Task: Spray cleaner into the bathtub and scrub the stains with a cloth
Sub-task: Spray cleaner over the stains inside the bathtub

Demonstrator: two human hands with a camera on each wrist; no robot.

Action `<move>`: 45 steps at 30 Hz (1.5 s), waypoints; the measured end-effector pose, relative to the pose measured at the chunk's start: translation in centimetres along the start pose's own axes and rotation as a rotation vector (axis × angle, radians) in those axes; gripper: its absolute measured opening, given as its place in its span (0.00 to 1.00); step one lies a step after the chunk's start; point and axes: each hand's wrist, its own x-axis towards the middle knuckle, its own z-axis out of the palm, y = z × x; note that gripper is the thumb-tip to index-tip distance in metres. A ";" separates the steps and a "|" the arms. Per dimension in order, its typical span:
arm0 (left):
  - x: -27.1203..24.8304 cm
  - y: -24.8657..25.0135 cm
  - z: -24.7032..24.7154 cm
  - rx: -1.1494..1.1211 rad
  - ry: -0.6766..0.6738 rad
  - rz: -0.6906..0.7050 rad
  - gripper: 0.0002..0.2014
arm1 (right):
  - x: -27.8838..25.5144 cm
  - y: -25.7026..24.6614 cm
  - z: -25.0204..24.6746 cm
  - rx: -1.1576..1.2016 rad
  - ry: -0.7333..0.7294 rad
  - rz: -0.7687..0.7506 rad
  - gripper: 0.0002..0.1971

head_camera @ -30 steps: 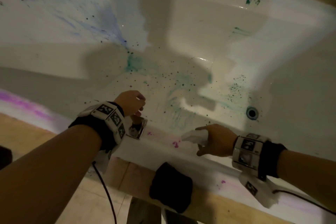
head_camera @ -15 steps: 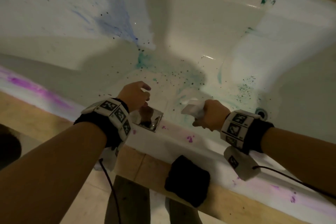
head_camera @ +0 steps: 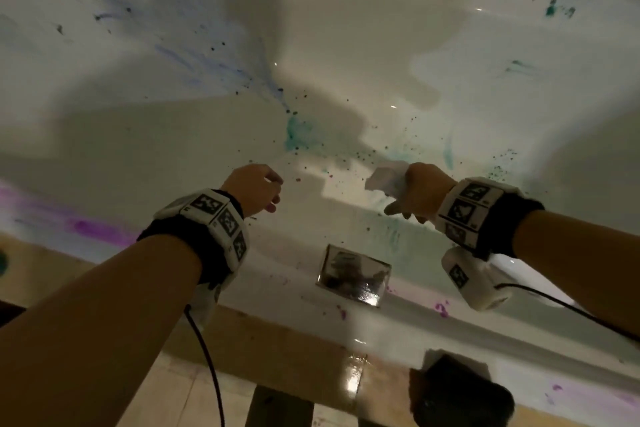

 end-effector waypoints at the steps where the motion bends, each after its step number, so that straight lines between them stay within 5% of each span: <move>1: 0.4 -0.1 -0.4 0.001 -0.009 -0.003 0.10 | 0.6 -0.7 -0.2 0.000 -0.017 -0.017 0.23; 9: 2.0 -2.0 -3.0 0.025 -0.045 -0.040 0.11 | 1.1 -7.4 1.1 -0.147 -0.087 -0.164 0.18; 14: 1.9 -3.2 -4.2 0.027 -0.049 -0.077 0.11 | 0.3 -10.4 3.0 -0.236 -0.308 -0.330 0.21; 20: 1.9 -4.4 -5.2 0.020 -0.034 -0.090 0.11 | 0.5 -12.0 4.3 -0.266 -0.175 -0.337 0.16; 25: 1.4 -5.3 -5.5 0.002 -0.037 -0.111 0.11 | -0.1 -11.4 4.4 -0.361 -0.334 -0.413 0.22; 31: 1.0 -5.6 -5.7 -0.008 -0.031 -0.106 0.11 | -0.7 -9.7 3.8 -0.411 -0.181 -0.331 0.13; 37: 1.3 -6.2 -6.3 -0.018 -0.016 -0.085 0.10 | 3.3 -11.7 2.7 -0.140 -0.346 -0.263 0.22; 45: 1.9 -8.8 -7.7 -0.054 0.002 -0.146 0.10 | 7.5 -16.0 5.1 -0.239 -0.152 -0.221 0.14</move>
